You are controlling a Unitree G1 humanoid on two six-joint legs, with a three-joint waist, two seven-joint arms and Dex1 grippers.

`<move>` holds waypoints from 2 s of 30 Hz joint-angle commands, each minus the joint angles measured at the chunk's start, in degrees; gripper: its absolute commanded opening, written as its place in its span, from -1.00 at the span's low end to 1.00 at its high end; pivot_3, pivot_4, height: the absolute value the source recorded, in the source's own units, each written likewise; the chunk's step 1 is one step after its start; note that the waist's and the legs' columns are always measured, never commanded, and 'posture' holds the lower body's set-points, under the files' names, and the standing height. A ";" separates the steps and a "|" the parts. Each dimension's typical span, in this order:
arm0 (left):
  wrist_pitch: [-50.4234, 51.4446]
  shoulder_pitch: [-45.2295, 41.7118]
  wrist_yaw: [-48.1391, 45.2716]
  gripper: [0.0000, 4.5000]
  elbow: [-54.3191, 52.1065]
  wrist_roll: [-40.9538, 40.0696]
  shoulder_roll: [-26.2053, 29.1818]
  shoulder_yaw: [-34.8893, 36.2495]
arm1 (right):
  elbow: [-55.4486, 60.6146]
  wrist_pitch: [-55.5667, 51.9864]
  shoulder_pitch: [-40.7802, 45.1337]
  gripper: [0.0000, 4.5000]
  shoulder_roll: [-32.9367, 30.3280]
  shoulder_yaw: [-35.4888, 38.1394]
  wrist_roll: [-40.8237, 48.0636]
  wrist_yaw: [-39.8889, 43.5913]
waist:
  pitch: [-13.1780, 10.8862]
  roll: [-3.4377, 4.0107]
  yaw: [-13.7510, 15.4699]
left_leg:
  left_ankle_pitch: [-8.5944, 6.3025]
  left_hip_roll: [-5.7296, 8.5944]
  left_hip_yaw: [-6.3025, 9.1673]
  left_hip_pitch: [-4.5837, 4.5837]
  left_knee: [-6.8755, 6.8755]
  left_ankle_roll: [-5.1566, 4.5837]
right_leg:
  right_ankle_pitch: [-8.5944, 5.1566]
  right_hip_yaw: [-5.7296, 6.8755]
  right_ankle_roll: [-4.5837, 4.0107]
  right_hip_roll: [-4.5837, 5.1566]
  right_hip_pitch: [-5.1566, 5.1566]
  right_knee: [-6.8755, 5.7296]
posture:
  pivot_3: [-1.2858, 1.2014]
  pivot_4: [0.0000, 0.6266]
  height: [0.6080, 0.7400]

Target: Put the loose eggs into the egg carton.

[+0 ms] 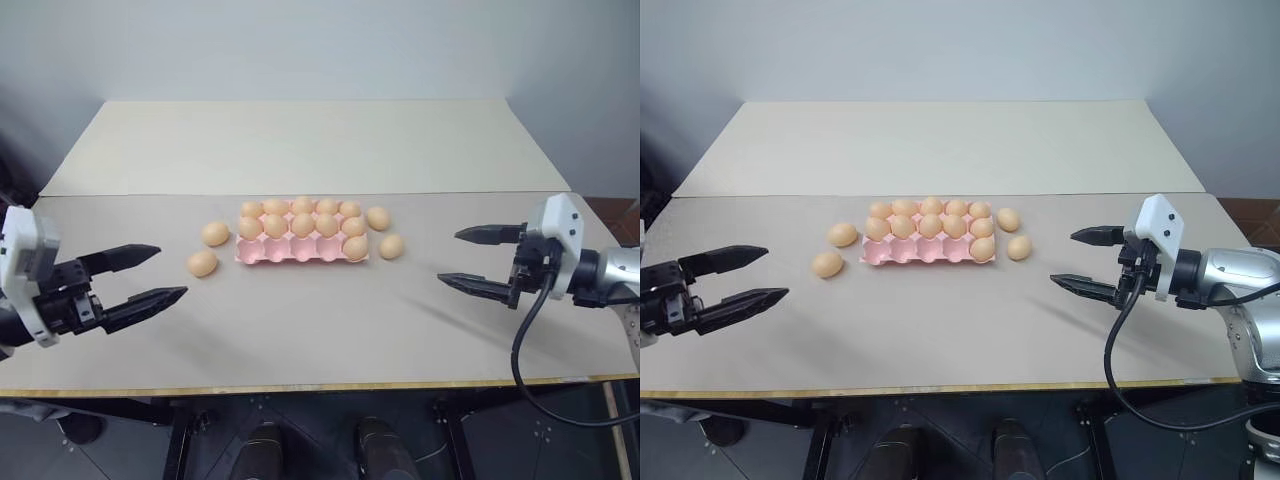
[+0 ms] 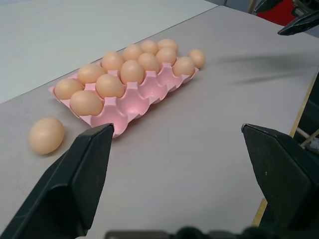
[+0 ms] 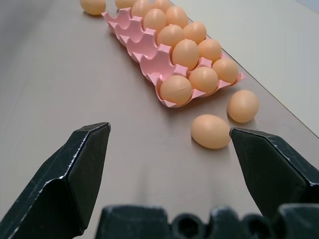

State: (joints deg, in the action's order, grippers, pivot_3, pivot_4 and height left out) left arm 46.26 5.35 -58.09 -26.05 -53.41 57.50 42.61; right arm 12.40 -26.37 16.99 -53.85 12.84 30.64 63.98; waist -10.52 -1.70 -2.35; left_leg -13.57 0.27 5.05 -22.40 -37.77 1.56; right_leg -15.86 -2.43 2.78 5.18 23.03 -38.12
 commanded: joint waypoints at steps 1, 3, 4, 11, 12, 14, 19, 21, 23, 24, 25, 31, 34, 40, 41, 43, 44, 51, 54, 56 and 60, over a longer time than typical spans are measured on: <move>0.05 -1.82 0.27 0.99 0.64 -1.41 0.90 0.51 | 2.07 0.47 -0.14 1.00 -0.31 2.90 1.66 -0.22 | 0.00 0.00 0.01 | 0.00 0.00 0.00 0.00 0.00 0.00 | 0.00 0.00 0.00 0.01 0.00 0.00 | 0.03 -0.52 1.00; 2.09 -3.08 0.51 0.99 1.29 -4.12 1.41 0.98 | 2.31 0.35 -0.35 1.00 -0.18 3.15 1.73 -0.65 | 0.00 0.00 0.01 | 0.00 0.00 0.00 0.00 0.00 0.00 | 0.00 0.00 0.00 0.00 0.00 0.00 | 0.03 -0.52 1.00; 2.32 -3.36 -0.17 0.99 1.33 -4.49 2.04 1.29 | 2.46 0.26 -0.52 1.00 -0.01 3.39 1.86 -0.94 | 0.00 0.00 0.00 | 0.00 0.00 0.00 0.00 0.00 0.00 | 0.00 0.00 0.00 0.00 0.00 0.00 | 0.03 -0.52 1.00; 0.28 -4.43 -3.87 0.99 3.04 -2.52 4.26 0.28 | 2.55 0.07 -1.34 1.00 0.20 4.01 2.01 -2.26 | -0.03 0.05 -0.06 | 0.00 0.00 -0.02 0.01 0.01 0.00 | 0.00 -0.01 0.00 0.00 0.01 -0.01 | 0.03 -0.52 1.00; -0.03 -4.55 -3.71 0.99 2.70 -2.37 3.83 -0.09 | 2.29 0.23 -1.09 1.00 -0.02 3.77 1.72 -2.36 | -0.03 0.04 -0.07 | 0.00 -0.01 -0.02 0.01 0.01 0.00 | 0.01 -0.01 -0.01 -0.02 0.01 -0.01 | 0.03 -0.52 1.00; -0.13 -4.55 -2.83 0.99 1.88 -2.72 2.61 -0.63 | 1.87 0.11 -0.59 1.00 -0.67 3.73 1.48 -2.42 | -0.03 0.05 -0.06 | 0.00 -0.01 -0.02 0.01 0.01 0.00 | 0.01 -0.01 -0.01 -0.01 0.00 0.00 | 0.03 -0.52 1.00; -1.01 -3.41 -3.12 0.99 1.61 -1.68 1.34 -1.62 | 1.75 -0.46 0.07 1.00 -1.39 3.27 1.09 -3.30 | -0.04 0.07 -0.04 | -0.01 -0.03 -0.04 -0.01 0.01 0.00 | 0.01 -0.02 -0.01 -0.02 0.02 0.01 | 0.03 -0.52 1.00; -1.33 -4.28 -3.28 0.99 2.28 -1.54 1.45 -2.58 | 1.05 0.14 1.91 1.00 -0.63 1.27 -0.01 -4.24 | -0.04 0.07 -0.07 | 0.00 -0.02 -0.04 0.01 0.01 0.00 | 0.02 -0.03 -0.02 -0.02 0.01 0.00 | 0.03 -0.52 1.00; -1.68 -5.53 -3.65 0.99 2.97 -1.34 1.71 -3.85 | -0.71 0.51 5.29 1.00 0.64 -2.07 -2.48 -5.90 | -0.04 0.07 -0.23 | 0.00 -0.04 -0.08 0.06 0.01 0.00 | 0.05 -0.06 -0.03 -0.03 -0.01 0.00 | 0.03 -0.52 1.00; -1.97 -6.09 -3.91 0.99 3.23 -0.99 1.83 -4.44 | -1.99 1.34 7.02 1.00 1.38 -3.81 -3.99 -6.27 | -0.04 0.07 -0.26 | 0.00 -0.06 -0.10 0.10 0.01 0.00 | 0.06 -0.07 -0.04 -0.06 -0.03 0.00 | 0.03 -0.52 1.00; -2.19 -6.70 -4.08 0.99 3.53 -0.70 1.84 -5.01 | -3.72 2.73 8.77 1.00 2.16 -5.81 -5.97 -6.35 | -0.04 0.07 -0.31 | 0.00 -0.08 -0.10 0.09 0.01 0.00 | 0.07 -0.07 -0.05 -0.08 -0.01 0.00 | 0.03 -0.52 1.00; -3.33 -8.36 -4.89 0.99 4.50 0.15 1.76 -7.17 | -18.04 9.52 18.34 1.00 8.20 -16.97 -17.32 -6.95 | -0.05 0.07 -0.25 | -0.01 -0.07 -0.12 -0.05 0.03 0.00 | 0.07 -0.09 -0.04 -0.06 0.13 0.04 | 0.03 -0.52 1.00; -3.60 -8.56 -4.95 0.99 4.39 0.34 1.55 -7.70 | -25.97 12.46 23.16 1.00 12.54 -20.66 -22.48 -9.27 | -0.06 0.10 -0.30 | 0.00 -0.07 -0.14 -0.03 0.02 0.01 | 0.08 -0.11 -0.05 -0.06 0.14 0.00 | 0.03 -0.52 1.00; -3.61 -8.14 -5.30 0.99 3.83 0.30 1.41 -6.99 | -36.62 16.52 27.73 1.00 17.85 -24.18 -27.79 -10.26 | -0.07 0.11 -0.26 | -0.01 -0.08 -0.14 -0.06 0.03 0.01 | 0.08 -0.11 -0.05 -0.07 0.17 0.02 | 0.03 -0.52 1.00; -3.57 -7.90 -5.27 0.99 3.65 0.31 1.37 -6.81 | -38.25 17.34 28.28 1.00 18.57 -24.31 -28.48 -10.73 | -0.07 0.11 -0.22 | -0.01 -0.07 -0.14 -0.08 0.03 0.02 | 0.08 -0.11 -0.05 -0.06 0.18 0.02 | 0.03 -0.52 1.00; -3.55 -7.48 -5.26 0.99 3.33 0.36 1.36 -6.53 | -42.13 18.74 29.67 1.00 19.99 -24.92 -30.21 -11.63 | -0.07 0.11 -0.28 | -0.01 -0.07 -0.14 -0.07 0.03 0.02 | 0.08 -0.11 -0.05 -0.07 0.18 0.01 | 0.03 -0.52 1.00; -3.53 -7.36 -5.21 0.99 3.22 0.36 1.38 -6.44 | -44.01 19.17 30.29 1.00 20.71 -25.03 -30.77 -12.04 | -0.07 0.11 -0.29 | -0.01 -0.07 -0.14 -0.06 0.02 0.02 | 0.09 -0.11 -0.05 -0.07 0.18 0.00 | 0.03 -0.52 1.00; -3.06 -7.14 -4.61 1.00 2.52 0.31 1.89 -5.56 | -43.08 20.03 30.23 0.44 21.06 -22.99 -31.37 -12.97 | -0.08 0.13 -0.32 | -0.01 -0.08 -0.13 -0.04 0.03 0.02 | 0.09 -0.12 -0.06 -0.07 0.18 0.00 | 0.03 -0.52 1.00; -2.95 -5.95 -4.67 1.00 1.84 0.56 1.81 -4.76 | -36.25 16.57 28.24 0.20 19.43 -20.76 -29.42 -12.22 | -0.09 0.15 -0.25 | -0.01 -0.07 -0.13 -0.06 0.03 0.02 | 0.09 -0.12 -0.05 -0.07 0.20 -0.01 | 0.03 -0.52 1.00; -2.91 -4.77 -4.97 1.00 1.51 0.67 1.84 -4.07 | -29.64 13.43 26.66 0.20 18.29 -19.39 -28.20 -11.63 | -0.10 0.15 -0.22 | -0.01 -0.08 -0.13 -0.06 0.03 0.02 | 0.09 -0.12 -0.05 -0.06 0.20 -0.01 | 0.03 -0.52 1.00; -3.14 -4.05 -4.98 1.00 1.55 0.65 1.93 -3.65 | -19.88 8.76 25.52 0.20 17.49 -18.72 -26.13 -10.36 | -0.09 0.15 -0.42 | -0.02 -0.10 -0.13 0.00 0.03 0.02 | 0.09 -0.12 -0.05 -0.09 0.15 -0.02 | 0.03 -0.52 1.00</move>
State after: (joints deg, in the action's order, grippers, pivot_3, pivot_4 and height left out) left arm 43.93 1.34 -62.77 -23.35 -52.73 58.65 36.98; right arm -12.27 -15.97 41.98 -35.95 -7.50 2.80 53.08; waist -10.61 -1.55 -2.78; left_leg -13.59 0.17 4.92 -22.38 -37.74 1.58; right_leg -15.77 -2.56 2.73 5.08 23.17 -38.15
